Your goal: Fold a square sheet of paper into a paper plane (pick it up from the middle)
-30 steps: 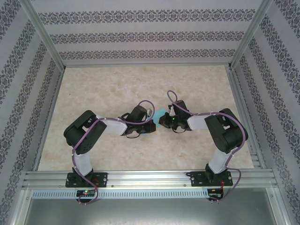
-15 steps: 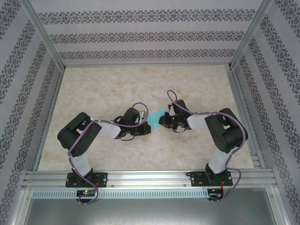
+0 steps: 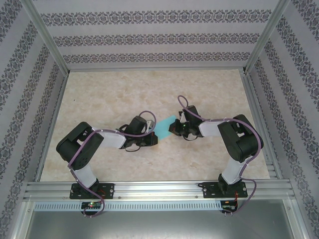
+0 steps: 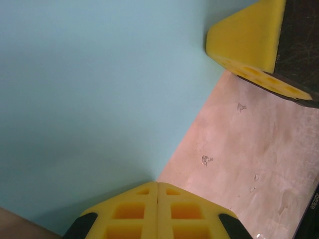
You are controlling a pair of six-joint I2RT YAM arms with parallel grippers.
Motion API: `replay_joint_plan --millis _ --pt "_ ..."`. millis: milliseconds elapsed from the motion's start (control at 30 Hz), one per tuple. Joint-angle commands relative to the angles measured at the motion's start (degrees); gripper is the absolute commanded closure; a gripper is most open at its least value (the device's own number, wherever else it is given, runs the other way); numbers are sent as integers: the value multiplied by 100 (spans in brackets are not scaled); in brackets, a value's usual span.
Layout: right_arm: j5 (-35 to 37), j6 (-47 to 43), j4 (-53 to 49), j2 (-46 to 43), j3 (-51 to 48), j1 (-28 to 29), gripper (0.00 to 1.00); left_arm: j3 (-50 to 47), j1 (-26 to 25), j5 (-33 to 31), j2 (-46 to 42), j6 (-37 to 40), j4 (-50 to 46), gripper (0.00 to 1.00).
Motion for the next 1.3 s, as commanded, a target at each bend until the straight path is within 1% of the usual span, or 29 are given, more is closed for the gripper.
replay_joint_plan --millis 0,133,333,500,567,667,733,867,1000,1200,1267 --pt "902 -198 -1125 436 -284 -162 100 -426 248 -397 30 5 -906 95" --pt "923 -234 -1173 434 -258 -163 100 -507 369 -261 -158 -45 -883 95" --pt "936 -243 -1201 402 -240 -163 100 -331 380 -58 -389 -179 -860 95" --pt "917 -225 -1189 396 -231 -155 100 -241 372 344 -877 -415 -426 95" --pt "907 -208 -1172 402 -231 -155 100 -170 372 366 -1116 -406 -457 94" --pt "909 -199 -1180 411 -215 -155 100 -71 369 289 -1252 -399 -498 94" --pt "899 -193 -1177 419 -205 -146 100 -1 347 292 -1139 -444 -406 94" --pt "885 -168 -1140 437 -207 -146 100 244 191 374 -529 -600 -63 94" --pt "846 -147 -1071 429 -226 -128 100 433 111 255 -106 -687 -32 95" --pt "767 -162 -885 297 -253 -107 100 235 93 5 89 -578 -281 95" --pt "805 -252 -912 137 -214 -64 100 176 62 -142 50 -416 -614 95"
